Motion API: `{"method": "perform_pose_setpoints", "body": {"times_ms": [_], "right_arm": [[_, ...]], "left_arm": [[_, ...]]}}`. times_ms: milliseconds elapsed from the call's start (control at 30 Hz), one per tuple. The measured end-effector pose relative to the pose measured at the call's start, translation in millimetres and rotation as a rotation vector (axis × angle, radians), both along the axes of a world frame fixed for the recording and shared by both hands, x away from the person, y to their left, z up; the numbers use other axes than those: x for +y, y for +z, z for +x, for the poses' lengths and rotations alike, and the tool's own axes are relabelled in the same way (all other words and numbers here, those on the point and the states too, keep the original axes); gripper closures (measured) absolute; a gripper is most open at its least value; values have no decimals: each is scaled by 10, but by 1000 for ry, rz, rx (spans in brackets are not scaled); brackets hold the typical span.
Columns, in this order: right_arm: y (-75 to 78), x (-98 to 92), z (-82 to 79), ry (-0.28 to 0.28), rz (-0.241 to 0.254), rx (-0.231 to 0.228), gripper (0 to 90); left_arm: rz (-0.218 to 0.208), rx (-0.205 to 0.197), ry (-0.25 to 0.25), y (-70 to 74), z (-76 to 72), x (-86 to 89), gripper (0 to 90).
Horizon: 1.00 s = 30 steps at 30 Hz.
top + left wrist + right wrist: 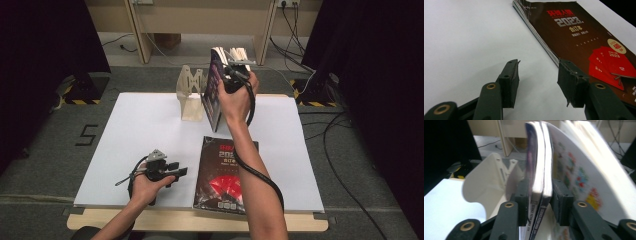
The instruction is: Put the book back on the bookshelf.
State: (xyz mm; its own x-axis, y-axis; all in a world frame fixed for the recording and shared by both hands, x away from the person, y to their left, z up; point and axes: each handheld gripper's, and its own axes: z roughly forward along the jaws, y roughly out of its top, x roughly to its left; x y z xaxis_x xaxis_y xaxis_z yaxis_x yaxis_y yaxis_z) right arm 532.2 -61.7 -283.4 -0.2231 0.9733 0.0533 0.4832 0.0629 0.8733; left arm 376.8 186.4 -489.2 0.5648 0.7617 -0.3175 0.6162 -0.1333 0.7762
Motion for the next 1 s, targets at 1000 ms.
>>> {"method": "perform_pose_setpoints", "body": {"times_ms": [1000], "right_arm": [[10,237,448,-28,-6,225,741]], "left_arm": [[-2,5,-7,-8,-1,-21,506]]}}
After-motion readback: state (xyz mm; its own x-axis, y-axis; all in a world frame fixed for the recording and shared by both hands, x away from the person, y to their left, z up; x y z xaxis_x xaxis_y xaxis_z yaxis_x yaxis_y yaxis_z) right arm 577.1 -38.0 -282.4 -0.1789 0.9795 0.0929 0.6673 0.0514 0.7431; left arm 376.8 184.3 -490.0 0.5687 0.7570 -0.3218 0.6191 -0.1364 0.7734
